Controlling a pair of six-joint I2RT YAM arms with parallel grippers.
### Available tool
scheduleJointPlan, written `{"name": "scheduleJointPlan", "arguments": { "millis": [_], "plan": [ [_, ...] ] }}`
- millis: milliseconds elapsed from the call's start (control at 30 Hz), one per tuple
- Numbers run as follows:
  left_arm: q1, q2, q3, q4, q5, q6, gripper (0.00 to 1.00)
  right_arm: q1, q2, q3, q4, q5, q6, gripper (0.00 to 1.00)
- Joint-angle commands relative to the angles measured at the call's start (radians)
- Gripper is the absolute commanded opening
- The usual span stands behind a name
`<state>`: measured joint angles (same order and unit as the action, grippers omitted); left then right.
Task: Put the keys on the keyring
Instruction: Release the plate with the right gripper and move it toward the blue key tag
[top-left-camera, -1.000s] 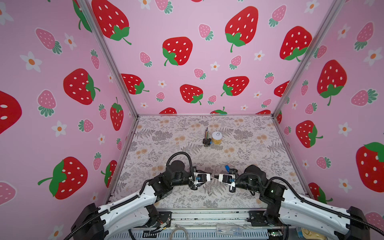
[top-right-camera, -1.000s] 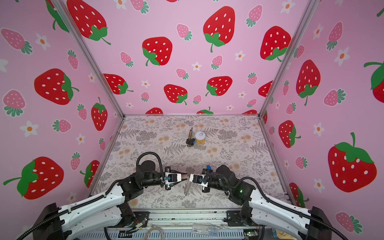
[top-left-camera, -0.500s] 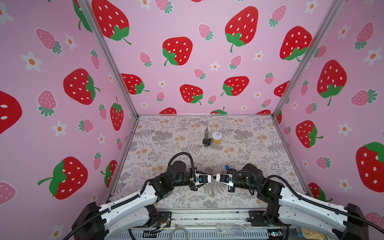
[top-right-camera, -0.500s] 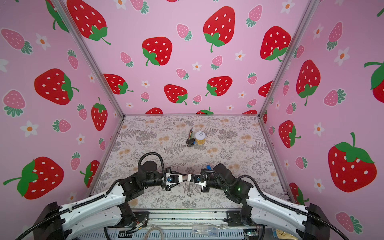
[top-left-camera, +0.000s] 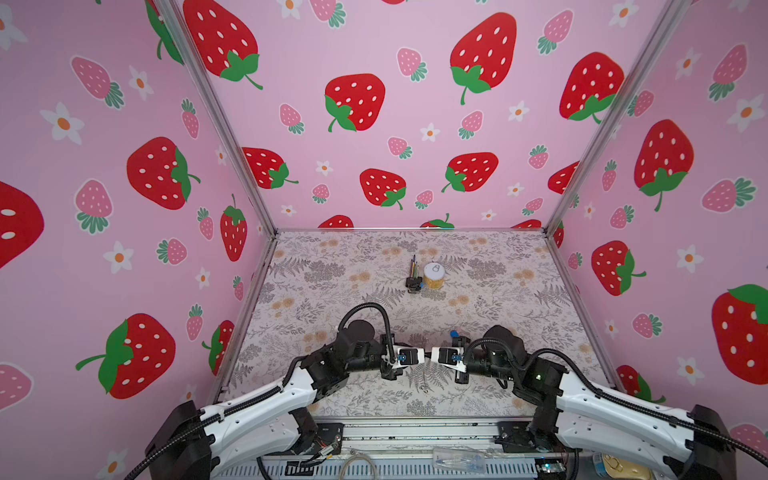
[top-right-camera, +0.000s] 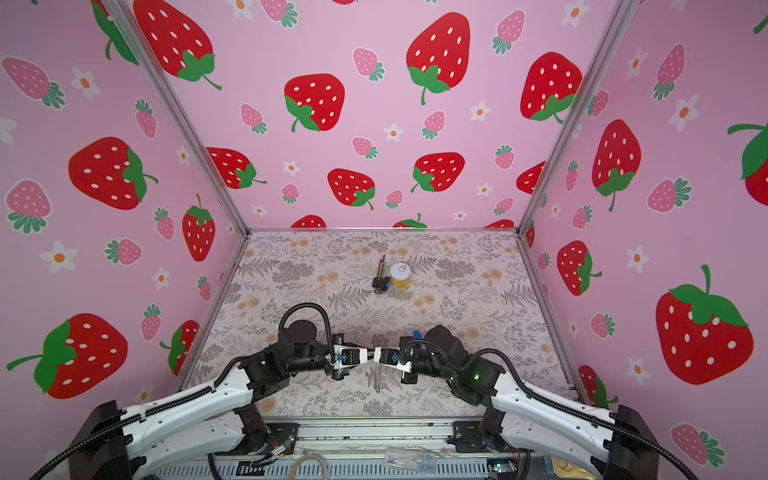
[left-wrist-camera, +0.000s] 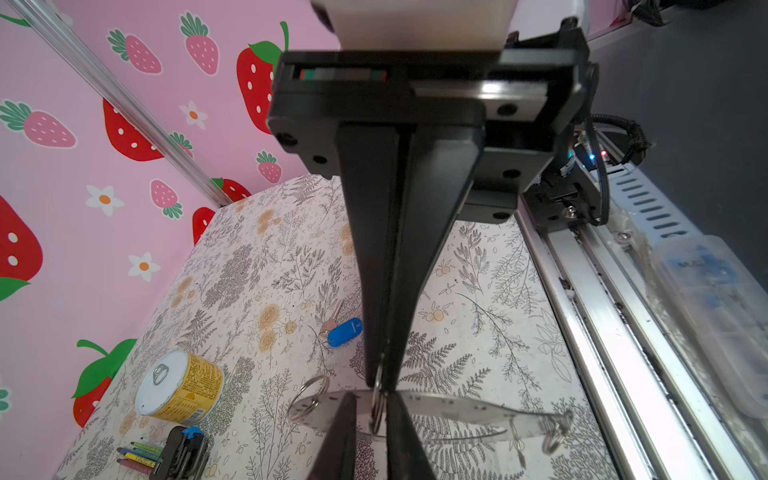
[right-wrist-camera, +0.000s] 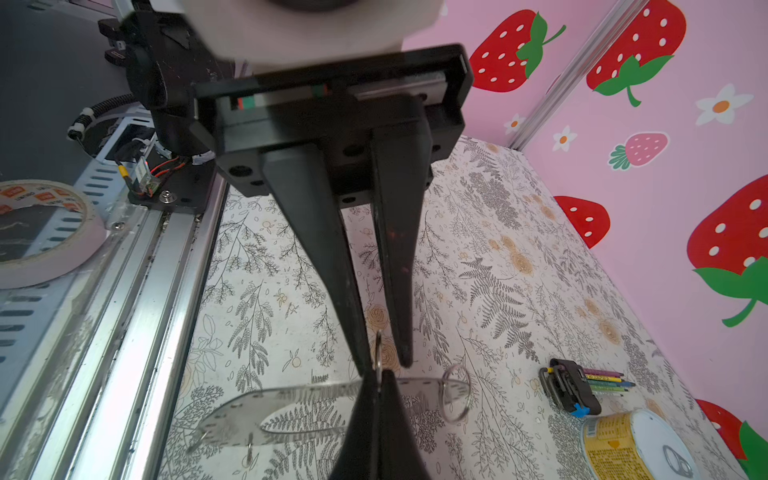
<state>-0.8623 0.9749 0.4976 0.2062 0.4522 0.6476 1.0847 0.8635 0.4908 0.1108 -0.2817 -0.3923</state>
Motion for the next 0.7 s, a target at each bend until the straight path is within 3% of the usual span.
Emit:
{"name": "scheduleJointPlan", "arguments": {
  "millis": [0, 67, 133, 200, 300, 367, 433, 567, 667],
  "plan": [
    [-0.005, 0.005, 0.045, -0.016, 0.001, 0.018, 0.12, 0.007, 0.007, 0.039, 0.023, -0.037, -0.005, 0.00],
    [-0.004, 0.004, 0.045, -0.013, 0.002, 0.019, 0.02, 0.007, 0.016, 0.043, 0.018, -0.036, -0.011, 0.00],
    [-0.006, -0.002, 0.042, -0.007, 0.000, 0.014, 0.00, 0.009, 0.019, 0.041, 0.017, -0.020, -0.010, 0.03],
    [-0.005, -0.005, 0.039, -0.002, -0.005, 0.015, 0.00, 0.008, 0.006, 0.035, 0.021, 0.037, 0.016, 0.17],
    [-0.005, -0.012, 0.036, 0.001, -0.010, 0.018, 0.00, -0.004, -0.042, -0.009, 0.088, 0.261, 0.190, 0.39],
    [-0.004, -0.015, 0.035, 0.002, -0.013, 0.018, 0.00, -0.023, -0.078, -0.039, 0.109, 0.330, 0.258, 0.49],
    [-0.005, -0.016, 0.033, 0.003, -0.019, 0.018, 0.00, -0.044, -0.101, -0.065, 0.121, 0.428, 0.366, 0.51],
    [-0.005, -0.013, 0.033, 0.002, -0.023, 0.018, 0.00, -0.092, -0.124, -0.107, 0.124, 0.504, 0.515, 0.57],
    [-0.004, -0.015, 0.034, -0.003, -0.035, 0.018, 0.00, -0.141, -0.101, -0.129, 0.088, 0.622, 0.678, 0.52]
  ]
}}
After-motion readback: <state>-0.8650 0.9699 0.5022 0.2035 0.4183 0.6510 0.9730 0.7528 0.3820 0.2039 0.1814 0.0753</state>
